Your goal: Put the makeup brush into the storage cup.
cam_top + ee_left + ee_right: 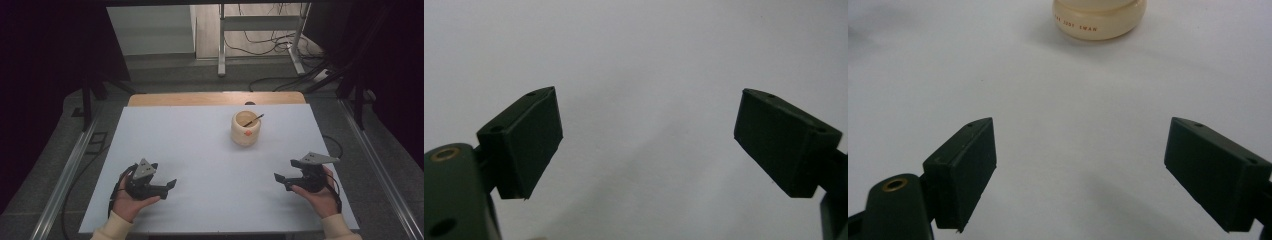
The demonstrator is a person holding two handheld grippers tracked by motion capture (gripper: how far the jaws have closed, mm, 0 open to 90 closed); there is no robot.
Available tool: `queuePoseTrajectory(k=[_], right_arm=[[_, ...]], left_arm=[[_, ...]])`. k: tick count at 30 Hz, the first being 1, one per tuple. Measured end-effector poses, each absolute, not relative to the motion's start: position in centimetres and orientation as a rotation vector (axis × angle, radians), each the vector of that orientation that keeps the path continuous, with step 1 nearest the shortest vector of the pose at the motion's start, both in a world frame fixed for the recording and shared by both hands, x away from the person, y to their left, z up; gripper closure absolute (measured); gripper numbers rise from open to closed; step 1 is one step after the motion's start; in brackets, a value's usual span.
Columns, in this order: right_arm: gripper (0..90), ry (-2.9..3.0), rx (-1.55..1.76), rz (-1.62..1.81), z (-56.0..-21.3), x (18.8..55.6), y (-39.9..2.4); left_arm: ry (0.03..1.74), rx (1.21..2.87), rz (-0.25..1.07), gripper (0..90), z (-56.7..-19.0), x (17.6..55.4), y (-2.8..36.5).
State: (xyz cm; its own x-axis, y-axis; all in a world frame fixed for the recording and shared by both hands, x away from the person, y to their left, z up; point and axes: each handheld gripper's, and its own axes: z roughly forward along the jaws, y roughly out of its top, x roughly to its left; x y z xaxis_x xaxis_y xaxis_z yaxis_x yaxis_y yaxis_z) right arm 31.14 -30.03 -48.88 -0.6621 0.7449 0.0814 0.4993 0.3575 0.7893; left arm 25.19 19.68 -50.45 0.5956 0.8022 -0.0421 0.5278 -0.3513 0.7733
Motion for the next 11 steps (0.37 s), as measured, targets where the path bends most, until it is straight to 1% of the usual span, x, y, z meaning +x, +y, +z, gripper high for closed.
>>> queuePoseTrajectory(k=[11], right_arm=[[12.7,2.312,1.118,1.252,-48.57,31.34,-30.38]], left_arm=[[1.066,2.027,0.434,12.2,-50.42,25.30,19.79]])
